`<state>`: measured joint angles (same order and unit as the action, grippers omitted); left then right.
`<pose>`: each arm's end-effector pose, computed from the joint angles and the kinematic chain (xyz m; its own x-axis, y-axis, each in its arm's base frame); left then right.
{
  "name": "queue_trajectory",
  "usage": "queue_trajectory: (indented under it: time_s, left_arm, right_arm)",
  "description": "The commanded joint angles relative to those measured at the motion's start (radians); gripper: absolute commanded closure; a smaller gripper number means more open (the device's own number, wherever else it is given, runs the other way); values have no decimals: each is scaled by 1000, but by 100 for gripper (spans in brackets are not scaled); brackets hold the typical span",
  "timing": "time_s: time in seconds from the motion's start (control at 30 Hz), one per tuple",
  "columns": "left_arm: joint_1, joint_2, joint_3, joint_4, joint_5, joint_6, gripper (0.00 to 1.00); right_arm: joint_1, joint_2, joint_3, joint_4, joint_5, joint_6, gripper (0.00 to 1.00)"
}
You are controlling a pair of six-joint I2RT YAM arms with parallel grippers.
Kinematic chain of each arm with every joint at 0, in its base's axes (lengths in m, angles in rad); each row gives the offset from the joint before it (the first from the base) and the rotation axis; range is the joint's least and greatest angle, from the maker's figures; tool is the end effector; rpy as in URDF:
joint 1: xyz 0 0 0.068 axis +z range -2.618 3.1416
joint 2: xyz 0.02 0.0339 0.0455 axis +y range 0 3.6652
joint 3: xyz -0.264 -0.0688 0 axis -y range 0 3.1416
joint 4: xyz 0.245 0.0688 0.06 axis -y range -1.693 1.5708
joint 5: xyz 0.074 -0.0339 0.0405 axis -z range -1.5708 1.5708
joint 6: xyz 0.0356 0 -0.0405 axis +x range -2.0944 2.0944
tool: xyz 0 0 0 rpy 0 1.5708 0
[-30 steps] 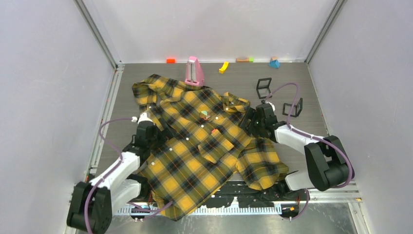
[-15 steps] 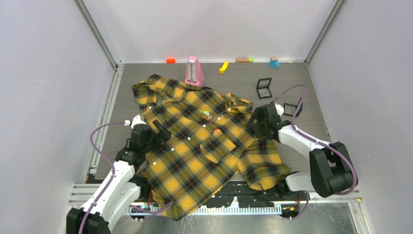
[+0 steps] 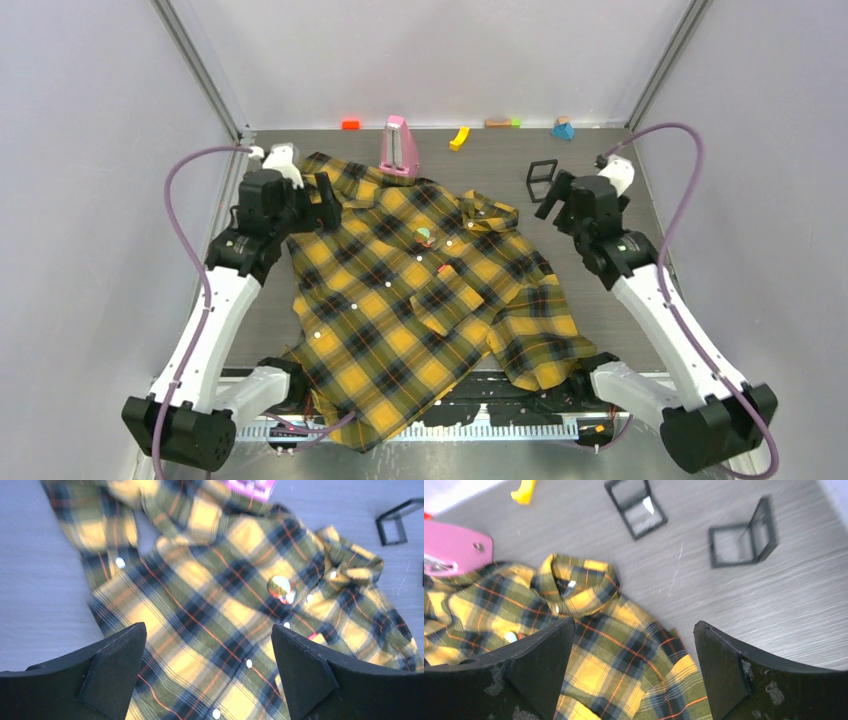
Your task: Pin the brooch onto the clothing
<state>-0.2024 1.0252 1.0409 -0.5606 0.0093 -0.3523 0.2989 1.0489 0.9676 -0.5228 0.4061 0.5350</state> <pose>0.2162 -0.0447 0.3462 -0.5486 -0.2397 -0.8010 0.0208 0.9538 -0.2996 0.2194 0.0529 0.3216 -0.4465 0.3525 -0.8224 0.3113 0.9229 0.2266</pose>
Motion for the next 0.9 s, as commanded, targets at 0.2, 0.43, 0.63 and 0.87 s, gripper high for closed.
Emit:
queue_trajectory:
  time_s: [0.2,0.43,0.63,0.87]
  left_arm:
    - [6,-276,-48,209,-214,280,0]
    - [6,-359,-153,218,-293,318,0]
    - [5,-351,-153,221,-280,314,0]
    - [6,-350,-156,218,-275,312,0]
  right_arm:
    - [-5,-377,-67,196,240,-251,5]
    - [-4,-558,-237,267,234,-261,2]
    - [-4,-555,-237,250,237,-252,1]
    - [-6,-527,-231,247,231,-250,1]
